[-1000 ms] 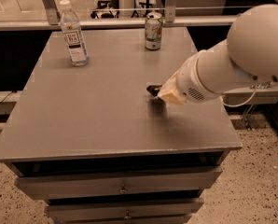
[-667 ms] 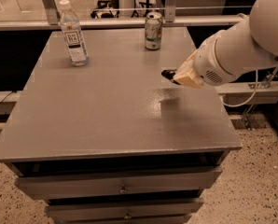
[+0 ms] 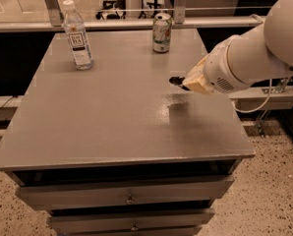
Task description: Move rxbar chocolate near 7up can
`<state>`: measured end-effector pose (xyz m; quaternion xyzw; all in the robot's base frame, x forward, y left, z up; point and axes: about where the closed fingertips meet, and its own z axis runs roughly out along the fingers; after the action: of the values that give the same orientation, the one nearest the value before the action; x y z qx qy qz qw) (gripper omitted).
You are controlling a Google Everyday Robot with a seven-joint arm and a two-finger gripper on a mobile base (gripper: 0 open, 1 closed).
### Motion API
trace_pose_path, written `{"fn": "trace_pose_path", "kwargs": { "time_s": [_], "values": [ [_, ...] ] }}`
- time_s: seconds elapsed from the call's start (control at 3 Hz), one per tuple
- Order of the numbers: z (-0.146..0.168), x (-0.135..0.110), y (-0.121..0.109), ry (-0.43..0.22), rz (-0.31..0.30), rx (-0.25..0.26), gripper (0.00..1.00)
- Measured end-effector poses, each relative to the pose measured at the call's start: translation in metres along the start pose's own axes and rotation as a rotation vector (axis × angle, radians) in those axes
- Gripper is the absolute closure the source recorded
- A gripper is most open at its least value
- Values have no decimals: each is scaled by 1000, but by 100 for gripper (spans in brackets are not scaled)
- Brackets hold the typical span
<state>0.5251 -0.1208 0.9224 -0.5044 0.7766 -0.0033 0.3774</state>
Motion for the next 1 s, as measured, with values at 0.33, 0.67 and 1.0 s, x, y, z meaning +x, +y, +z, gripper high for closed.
{"fn": "trace_pose_path", "kwargs": {
  "time_s": [0.33,0.67,1.0],
  "values": [
    [6,-2,-19,-28,-24,79,100],
    [22,-10,-67,-69,-95,206,100],
    [40,-14,-96,-97,-131,257,100]
  ]
}}
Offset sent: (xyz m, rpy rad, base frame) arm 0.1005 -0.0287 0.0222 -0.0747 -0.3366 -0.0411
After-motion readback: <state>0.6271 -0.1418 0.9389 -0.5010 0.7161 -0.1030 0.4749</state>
